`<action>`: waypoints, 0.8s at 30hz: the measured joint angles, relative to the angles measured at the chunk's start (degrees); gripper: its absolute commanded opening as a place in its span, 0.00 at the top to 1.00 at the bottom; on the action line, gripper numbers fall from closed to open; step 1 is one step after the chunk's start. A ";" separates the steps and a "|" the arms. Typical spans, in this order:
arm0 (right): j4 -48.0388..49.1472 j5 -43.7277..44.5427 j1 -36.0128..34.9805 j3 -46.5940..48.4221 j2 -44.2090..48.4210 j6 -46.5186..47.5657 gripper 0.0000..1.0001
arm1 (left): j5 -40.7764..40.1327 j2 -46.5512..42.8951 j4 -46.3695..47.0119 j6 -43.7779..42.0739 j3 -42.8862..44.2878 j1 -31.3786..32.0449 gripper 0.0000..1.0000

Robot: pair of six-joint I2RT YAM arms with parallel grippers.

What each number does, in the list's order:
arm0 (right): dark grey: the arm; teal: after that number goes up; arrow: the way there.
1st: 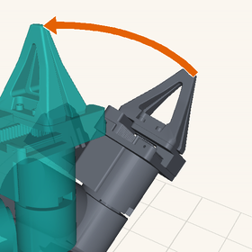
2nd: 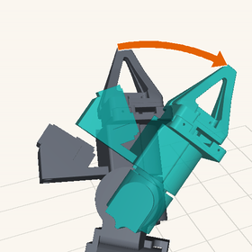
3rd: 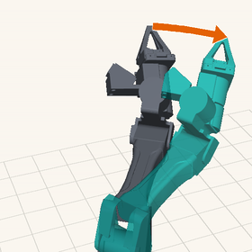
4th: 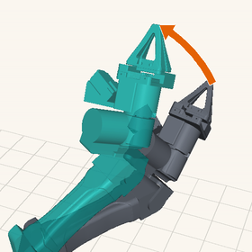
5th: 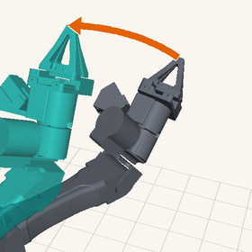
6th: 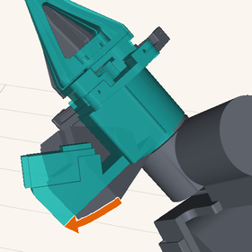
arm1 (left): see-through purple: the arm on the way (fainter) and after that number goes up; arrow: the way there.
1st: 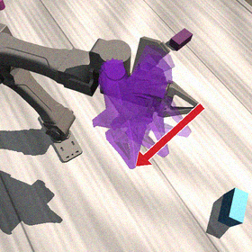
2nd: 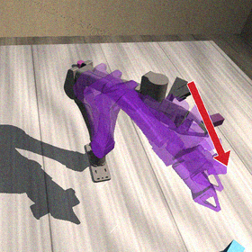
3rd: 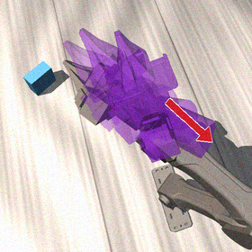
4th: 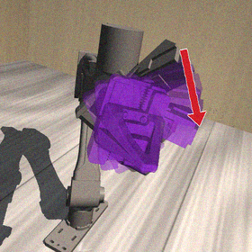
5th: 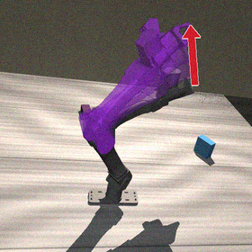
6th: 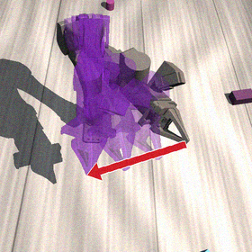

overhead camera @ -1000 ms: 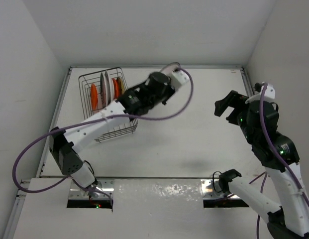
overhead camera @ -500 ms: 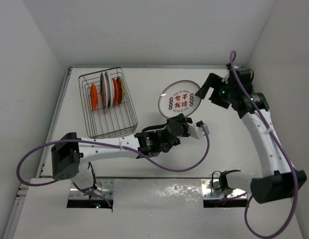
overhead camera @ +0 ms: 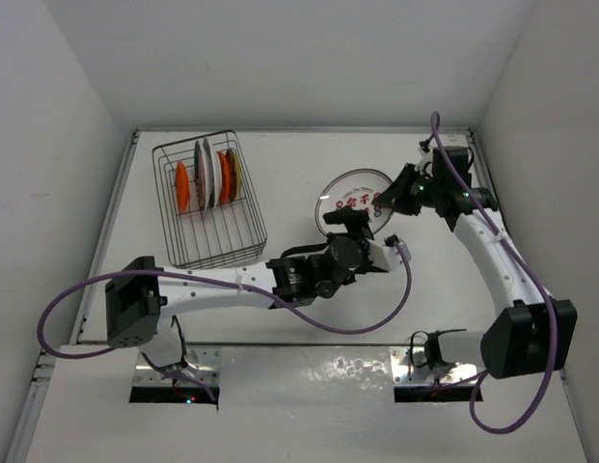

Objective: Unload the plates from the dish rack

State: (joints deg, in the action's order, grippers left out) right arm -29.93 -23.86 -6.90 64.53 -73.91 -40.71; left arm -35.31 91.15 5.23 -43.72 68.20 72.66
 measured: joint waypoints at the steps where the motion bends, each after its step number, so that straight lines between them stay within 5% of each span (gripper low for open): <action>1: 1.05 0.55 1.03 -1.66 -0.33 -0.52 1.00 | -1.27 0.02 0.33 0.31 0.37 -0.02 0.00; 8: 13.31 11.45 14.64 -12.57 -6.91 -10.32 1.00 | -8.46 -3.67 -3.21 13.46 0.37 -0.13 0.00; 15: 28.55 19.30 18.80 -15.37 -21.53 -16.94 0.93 | -17.66 -19.85 -28.37 49.57 2.29 -0.98 0.00; 16: 30.88 19.32 18.75 -15.21 -22.73 -17.70 0.82 | -18.03 -21.64 -32.06 54.16 3.41 -1.97 0.00; 18: 33.86 20.85 18.34 -14.23 -25.16 -18.27 0.30 | -18.21 -24.55 -37.68 61.44 5.05 -5.68 0.00; 21: 31.69 22.99 18.27 -10.97 -29.83 -17.53 0.01 | -15.87 -27.28 -43.30 68.35 6.08 -17.03 0.00; 24: 24.98 26.99 17.94 -5.92 -31.08 -17.05 0.01 | -11.04 -26.99 -46.07 71.04 7.30 -31.23 0.00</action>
State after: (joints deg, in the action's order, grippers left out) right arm -4.95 3.14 11.05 58.61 -104.99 -57.76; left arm -46.35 64.16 -40.84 27.31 75.50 41.43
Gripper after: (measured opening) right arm 0.984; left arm 0.999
